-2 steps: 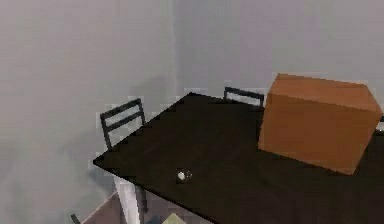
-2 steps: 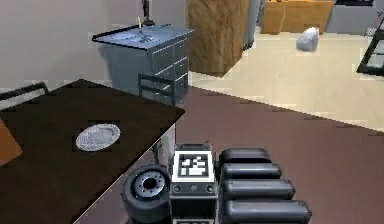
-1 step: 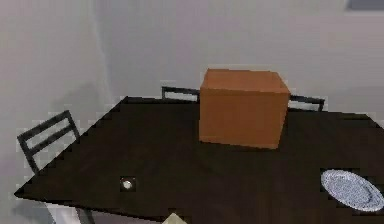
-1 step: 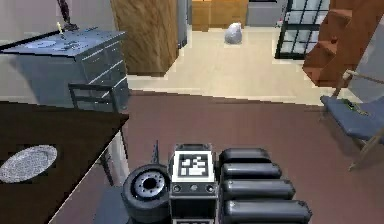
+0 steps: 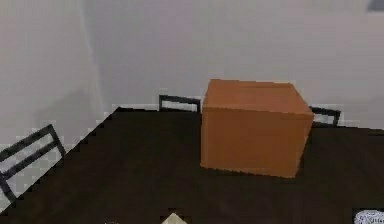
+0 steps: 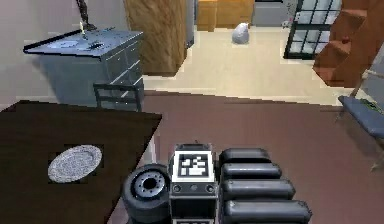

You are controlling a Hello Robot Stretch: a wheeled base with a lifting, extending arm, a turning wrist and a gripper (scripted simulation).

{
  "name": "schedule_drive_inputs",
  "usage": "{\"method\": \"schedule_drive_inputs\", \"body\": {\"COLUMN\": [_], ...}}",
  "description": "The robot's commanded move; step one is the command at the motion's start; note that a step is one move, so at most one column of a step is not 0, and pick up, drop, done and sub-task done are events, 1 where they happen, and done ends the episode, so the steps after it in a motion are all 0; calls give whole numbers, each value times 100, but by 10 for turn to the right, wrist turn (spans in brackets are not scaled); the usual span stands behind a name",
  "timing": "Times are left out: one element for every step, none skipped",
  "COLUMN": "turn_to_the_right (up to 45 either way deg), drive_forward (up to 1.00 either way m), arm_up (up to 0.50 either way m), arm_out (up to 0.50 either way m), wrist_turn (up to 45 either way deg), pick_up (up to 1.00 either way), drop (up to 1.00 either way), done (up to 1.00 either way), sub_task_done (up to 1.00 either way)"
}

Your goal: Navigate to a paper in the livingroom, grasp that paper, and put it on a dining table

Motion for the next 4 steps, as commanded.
{"method": "schedule_drive_inputs", "body": {"turn_to_the_right": [-450, -120, -30, 0], "drive_forward": [0, 0, 0, 0], "arm_up": [0, 0, 0, 0], "arm_out": [0, 0, 0, 38], "wrist_turn": [0, 0, 0, 0], "pick_up": [0, 0, 0, 0], "drop": [0, 0, 0, 0], "done": [0, 0, 0, 0], "sub_task_done": [0, 0, 0, 0]}}
